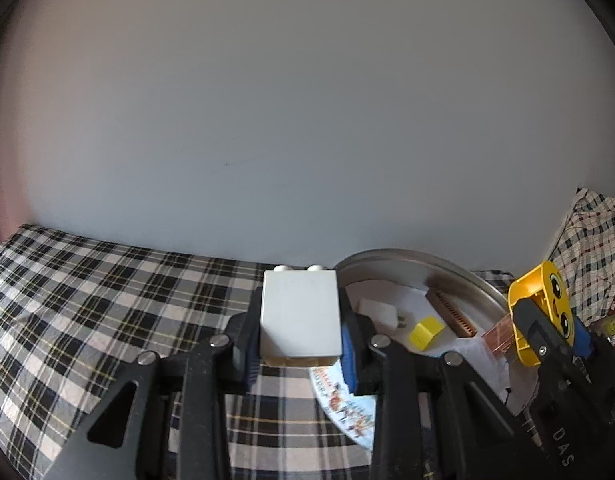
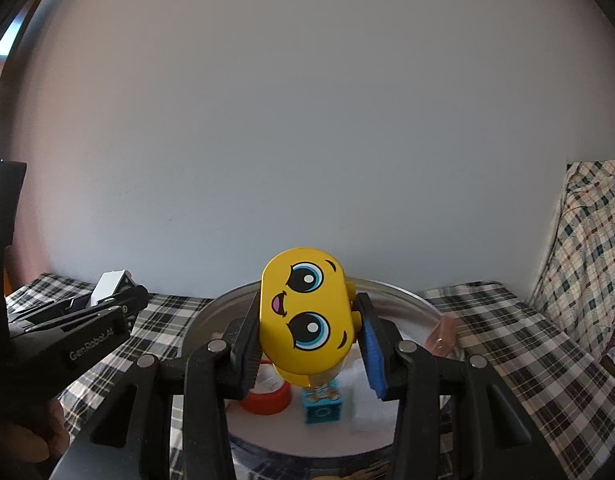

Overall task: Organize rigid objects
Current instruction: 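Lift the white cube and yellow face block and carry both over the tin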

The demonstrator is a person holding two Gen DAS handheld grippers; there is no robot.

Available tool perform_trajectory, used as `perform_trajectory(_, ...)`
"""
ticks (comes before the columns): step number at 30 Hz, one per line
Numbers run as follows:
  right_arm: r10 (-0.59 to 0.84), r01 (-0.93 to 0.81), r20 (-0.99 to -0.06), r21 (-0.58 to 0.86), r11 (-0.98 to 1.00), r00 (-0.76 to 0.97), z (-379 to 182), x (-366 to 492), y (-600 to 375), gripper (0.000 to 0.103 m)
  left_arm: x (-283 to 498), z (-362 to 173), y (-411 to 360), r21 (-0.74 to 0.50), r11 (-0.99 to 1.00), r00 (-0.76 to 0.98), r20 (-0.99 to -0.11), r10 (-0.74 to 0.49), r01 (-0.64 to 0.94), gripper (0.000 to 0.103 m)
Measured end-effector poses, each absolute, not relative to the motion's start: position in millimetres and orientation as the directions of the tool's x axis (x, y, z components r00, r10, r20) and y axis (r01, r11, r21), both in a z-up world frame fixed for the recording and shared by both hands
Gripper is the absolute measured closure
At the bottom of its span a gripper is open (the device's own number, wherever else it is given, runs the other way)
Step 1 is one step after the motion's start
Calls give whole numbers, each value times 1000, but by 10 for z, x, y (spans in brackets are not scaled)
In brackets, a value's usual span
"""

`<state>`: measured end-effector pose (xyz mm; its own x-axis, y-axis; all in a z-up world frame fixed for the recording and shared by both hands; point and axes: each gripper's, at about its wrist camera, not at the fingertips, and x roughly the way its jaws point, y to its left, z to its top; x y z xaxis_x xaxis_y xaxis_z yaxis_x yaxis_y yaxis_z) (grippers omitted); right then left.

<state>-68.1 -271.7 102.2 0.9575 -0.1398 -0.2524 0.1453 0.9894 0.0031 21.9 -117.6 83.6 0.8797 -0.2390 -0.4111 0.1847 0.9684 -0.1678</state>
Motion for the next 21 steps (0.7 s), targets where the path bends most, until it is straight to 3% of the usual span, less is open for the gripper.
perform_trajectory(21, -281, 291, -252, 1, 957, 926, 1094, -463, -3227, 58, 346, 913, -1728, -168, 946, 857, -402, -322, 277, 73)
